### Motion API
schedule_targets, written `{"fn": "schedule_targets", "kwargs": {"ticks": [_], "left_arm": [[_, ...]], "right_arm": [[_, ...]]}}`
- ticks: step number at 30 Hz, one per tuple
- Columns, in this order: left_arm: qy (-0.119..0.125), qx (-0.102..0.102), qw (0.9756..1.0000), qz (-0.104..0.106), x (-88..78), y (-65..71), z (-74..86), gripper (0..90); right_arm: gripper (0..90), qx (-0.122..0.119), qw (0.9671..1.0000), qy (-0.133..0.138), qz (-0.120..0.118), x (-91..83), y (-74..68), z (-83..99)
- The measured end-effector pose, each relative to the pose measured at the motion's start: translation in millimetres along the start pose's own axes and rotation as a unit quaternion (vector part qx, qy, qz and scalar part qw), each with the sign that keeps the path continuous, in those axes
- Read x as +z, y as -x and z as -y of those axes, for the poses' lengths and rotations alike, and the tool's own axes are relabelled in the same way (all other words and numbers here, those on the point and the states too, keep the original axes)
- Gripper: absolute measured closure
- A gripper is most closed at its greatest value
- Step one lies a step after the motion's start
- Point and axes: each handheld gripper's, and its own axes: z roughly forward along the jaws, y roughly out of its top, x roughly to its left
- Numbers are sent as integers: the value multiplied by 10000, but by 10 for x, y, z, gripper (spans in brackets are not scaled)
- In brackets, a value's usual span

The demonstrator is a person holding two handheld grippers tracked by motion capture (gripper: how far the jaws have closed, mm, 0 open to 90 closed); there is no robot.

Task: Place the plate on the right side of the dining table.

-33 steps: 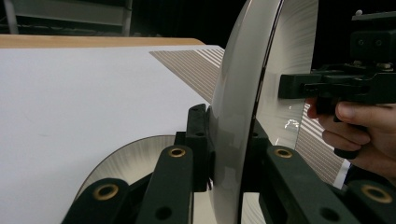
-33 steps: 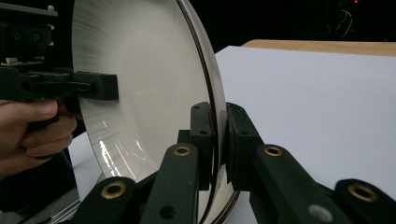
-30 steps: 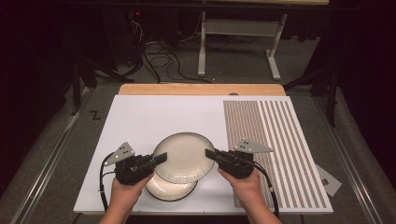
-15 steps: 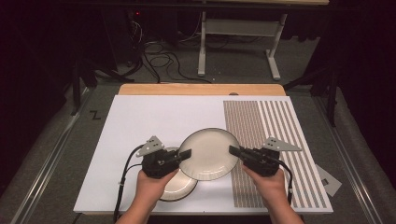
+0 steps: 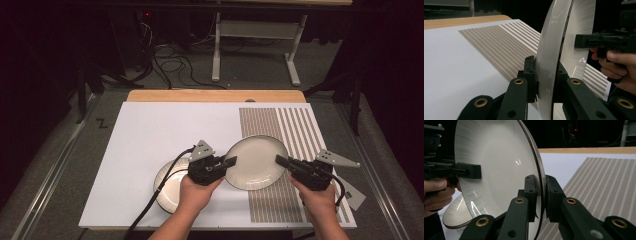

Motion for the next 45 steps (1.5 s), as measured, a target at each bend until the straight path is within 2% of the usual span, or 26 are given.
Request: {"fn": "schedule_targets", "kwargs": {"ticks": [10,18,25,32,34,35,45], "left_arm": [[-162,2,9998,96,429,135,-44,780],[-262,-95,9996,88,722,164,-74,764],[-369,-95,9993,52,949,207,-112,752],[-486,-185,9986,105,1179,157,-108,737],[-524,-251,9983,90,1234,126,-90,728],[-495,-400,9979,114,1265,129,-75,725],[-703,-443,9965,27,1423,13,-25,709]], "right_arm": [[831,256,9992,159,279,-281,286,101],[832,318,9979,165,541,-391,464,125],[830,395,9964,198,726,-478,618,154],[836,436,9942,220,962,-532,726,164],[841,430,9939,222,995,-529,750,167],[844,421,9935,220,1031,-525,761,170],[849,475,9920,87,1169,-452,865,204]]}}
